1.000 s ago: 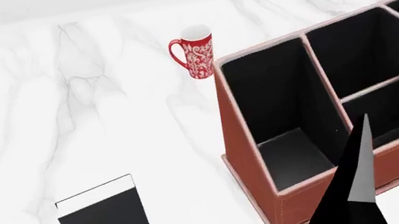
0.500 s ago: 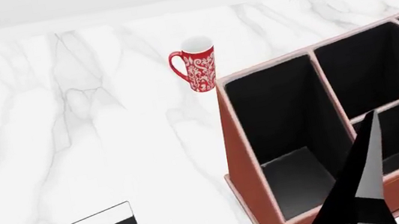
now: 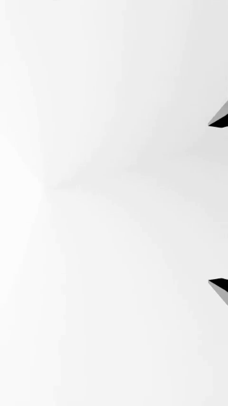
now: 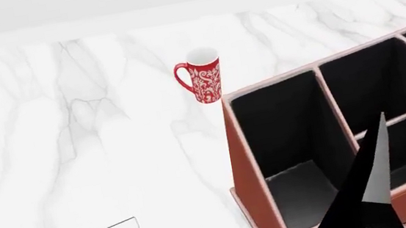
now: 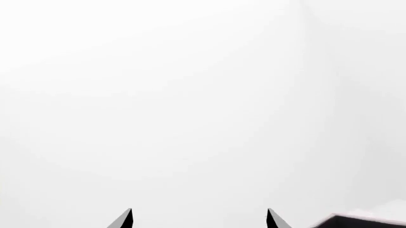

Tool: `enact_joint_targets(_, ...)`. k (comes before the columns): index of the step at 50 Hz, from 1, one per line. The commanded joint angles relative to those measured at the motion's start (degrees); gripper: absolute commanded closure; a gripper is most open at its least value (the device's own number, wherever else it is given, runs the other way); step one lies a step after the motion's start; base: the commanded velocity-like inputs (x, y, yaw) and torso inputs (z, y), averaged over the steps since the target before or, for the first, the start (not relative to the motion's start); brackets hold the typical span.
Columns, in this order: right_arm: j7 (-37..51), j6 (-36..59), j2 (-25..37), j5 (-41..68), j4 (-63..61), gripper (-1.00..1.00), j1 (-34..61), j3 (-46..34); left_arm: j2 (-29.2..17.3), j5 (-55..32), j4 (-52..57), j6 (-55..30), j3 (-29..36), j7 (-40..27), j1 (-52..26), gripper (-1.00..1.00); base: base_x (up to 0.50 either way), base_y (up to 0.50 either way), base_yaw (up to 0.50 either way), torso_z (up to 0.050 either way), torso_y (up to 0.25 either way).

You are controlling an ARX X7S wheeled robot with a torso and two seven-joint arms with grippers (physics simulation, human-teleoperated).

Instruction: Pick up the book and place it in the left compartment of the caddy.

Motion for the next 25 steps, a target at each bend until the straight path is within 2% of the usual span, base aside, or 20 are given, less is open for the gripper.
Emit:
enact_joint_targets(1,0.2,-0.4,0.4,0.0,0.2,-1.00,0.0,-0.4,0.0,0.7,0.0,-0.2,0.6,0.7,-0.4,-1.00,0.00,0.00,0.00,0.050,0.000)
enact_joint_targets(23,1.0,-0.8,1.1,0.1,0.3,-1.00,0.3,-0.9,0.0,1.2,0.0,-1.0,0.6,0.5,-0.8,-1.00,0.00,0.00,0.00,0.050,0.000)
enact_joint_targets(25,1.0,-0.9,1.2,0.2,0.2,-1.00,0.3,-0.9,0.0,1.7,0.0,-0.3,0.7,0.3,-0.6,-1.00,0.00,0.00,0.00,0.000,0.000)
